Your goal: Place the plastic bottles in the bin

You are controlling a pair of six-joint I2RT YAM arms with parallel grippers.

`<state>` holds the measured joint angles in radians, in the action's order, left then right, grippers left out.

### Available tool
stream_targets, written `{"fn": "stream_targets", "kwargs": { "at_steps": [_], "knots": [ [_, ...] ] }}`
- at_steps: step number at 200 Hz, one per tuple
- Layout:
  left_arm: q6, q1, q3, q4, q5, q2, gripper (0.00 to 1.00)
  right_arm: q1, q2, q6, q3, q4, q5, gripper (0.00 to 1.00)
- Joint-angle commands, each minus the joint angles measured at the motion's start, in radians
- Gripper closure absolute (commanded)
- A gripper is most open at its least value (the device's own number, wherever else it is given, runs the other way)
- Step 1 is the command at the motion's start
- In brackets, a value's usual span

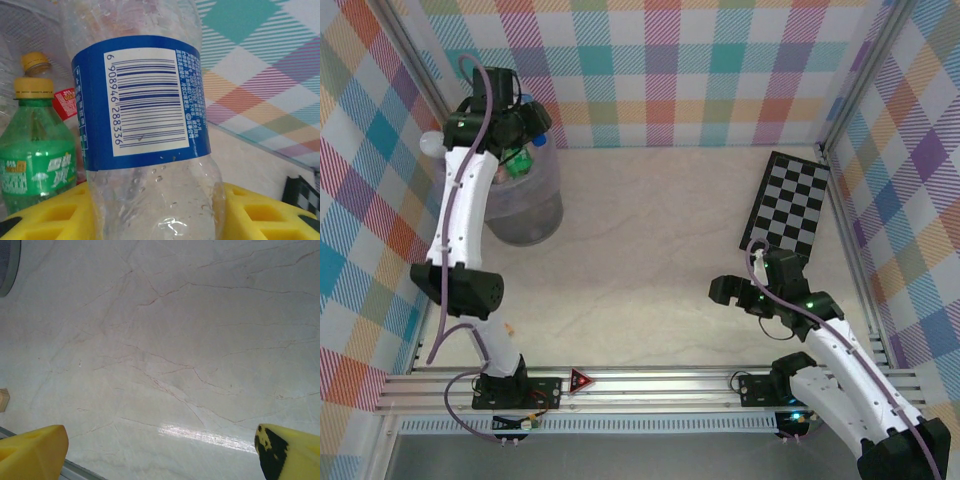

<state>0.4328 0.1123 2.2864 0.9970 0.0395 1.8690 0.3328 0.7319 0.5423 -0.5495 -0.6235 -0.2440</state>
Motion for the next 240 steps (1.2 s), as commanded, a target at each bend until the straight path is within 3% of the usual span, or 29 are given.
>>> {"fn": "stream_targets", "kwargs": {
  "at_steps": [1,49,69,97,134,164,182,240],
  "knots": [
    [0.001,-0.013,0.053,0.048,0.066,0.056,0.55,-0.006,-0.029,0.011,0.011,-0.027,0.006,0.04],
    [-0.028,-0.018,0.041,0.062,0.177,0.075,0.49,-0.006,-0.040,0.011,0.011,-0.043,0.014,0.04],
    [-0.032,-0.026,0.023,0.051,0.190,0.065,0.42,-0.007,-0.034,0.010,0.012,-0.038,0.011,0.04],
    [-0.054,-0.031,0.024,0.041,0.180,0.055,0.25,-0.006,-0.024,0.008,0.009,-0.034,0.009,0.04],
    [-0.102,-0.037,0.100,0.061,0.167,0.069,0.20,-0.006,-0.023,0.010,0.014,-0.030,0.009,0.04],
    [-0.141,-0.037,0.142,0.040,0.180,0.086,0.27,-0.006,-0.021,0.014,0.021,-0.021,0.007,0.04],
    [-0.165,-0.037,0.146,0.011,0.186,0.098,0.37,-0.007,-0.019,0.014,0.022,-0.022,0.009,0.04],
    [-0.187,-0.037,0.102,0.011,0.161,0.150,0.47,-0.007,-0.017,0.017,0.021,-0.021,0.007,0.04]
  ]
}}
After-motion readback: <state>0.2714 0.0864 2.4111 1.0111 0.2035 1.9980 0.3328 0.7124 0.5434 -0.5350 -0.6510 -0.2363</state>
